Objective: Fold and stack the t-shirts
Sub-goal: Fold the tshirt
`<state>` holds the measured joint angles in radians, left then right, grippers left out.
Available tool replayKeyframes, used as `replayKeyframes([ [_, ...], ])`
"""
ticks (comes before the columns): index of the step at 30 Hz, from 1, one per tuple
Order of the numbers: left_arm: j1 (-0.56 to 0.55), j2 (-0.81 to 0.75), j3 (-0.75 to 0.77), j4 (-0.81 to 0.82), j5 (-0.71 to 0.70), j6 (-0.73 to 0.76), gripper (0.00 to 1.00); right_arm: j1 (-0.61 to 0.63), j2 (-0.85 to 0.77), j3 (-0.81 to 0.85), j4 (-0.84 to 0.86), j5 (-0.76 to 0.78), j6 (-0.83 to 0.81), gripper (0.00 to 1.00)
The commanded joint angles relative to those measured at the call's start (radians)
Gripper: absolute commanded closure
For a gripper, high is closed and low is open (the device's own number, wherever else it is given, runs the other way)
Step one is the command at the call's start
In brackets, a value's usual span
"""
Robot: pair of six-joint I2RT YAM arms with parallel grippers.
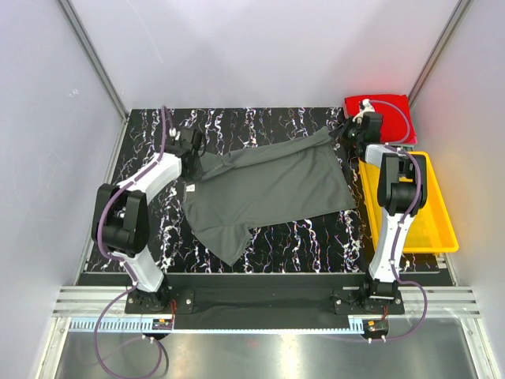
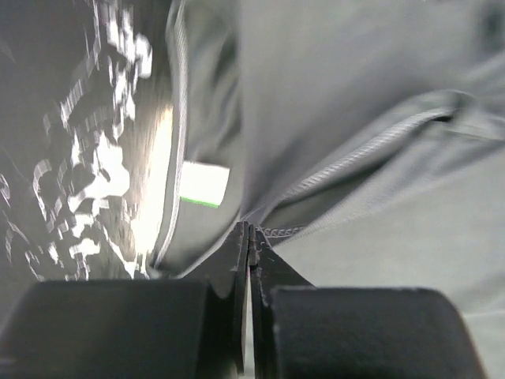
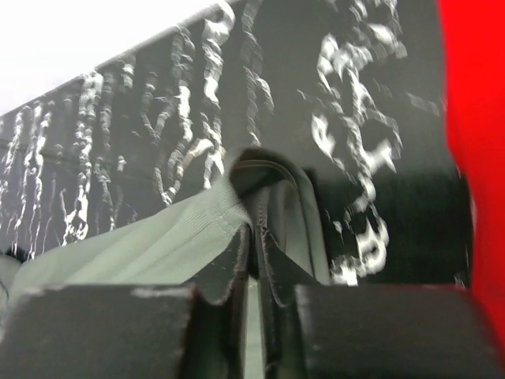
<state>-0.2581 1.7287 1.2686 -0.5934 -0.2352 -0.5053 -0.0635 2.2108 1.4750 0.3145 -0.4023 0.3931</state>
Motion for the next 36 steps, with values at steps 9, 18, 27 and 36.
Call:
replayKeyframes([
  [9,0.003,-0.199,-0.187,-0.003,0.085,-0.058,0.75,0.002,-0.206,-0.035,-0.31,0.057,0.11,0.66],
  [18,0.046,-0.133,-0.103,0.046,0.154,0.01,0.5,0.051,-0.171,0.076,-0.595,0.072,0.211,0.64],
  [27,0.141,-0.006,-0.146,0.084,0.198,-0.151,0.52,0.166,-0.227,-0.039,-0.801,0.325,0.125,0.66],
  [36,0.14,0.057,-0.15,0.089,0.077,-0.127,0.52,0.171,-0.39,-0.273,-0.812,0.517,0.162,0.68],
])
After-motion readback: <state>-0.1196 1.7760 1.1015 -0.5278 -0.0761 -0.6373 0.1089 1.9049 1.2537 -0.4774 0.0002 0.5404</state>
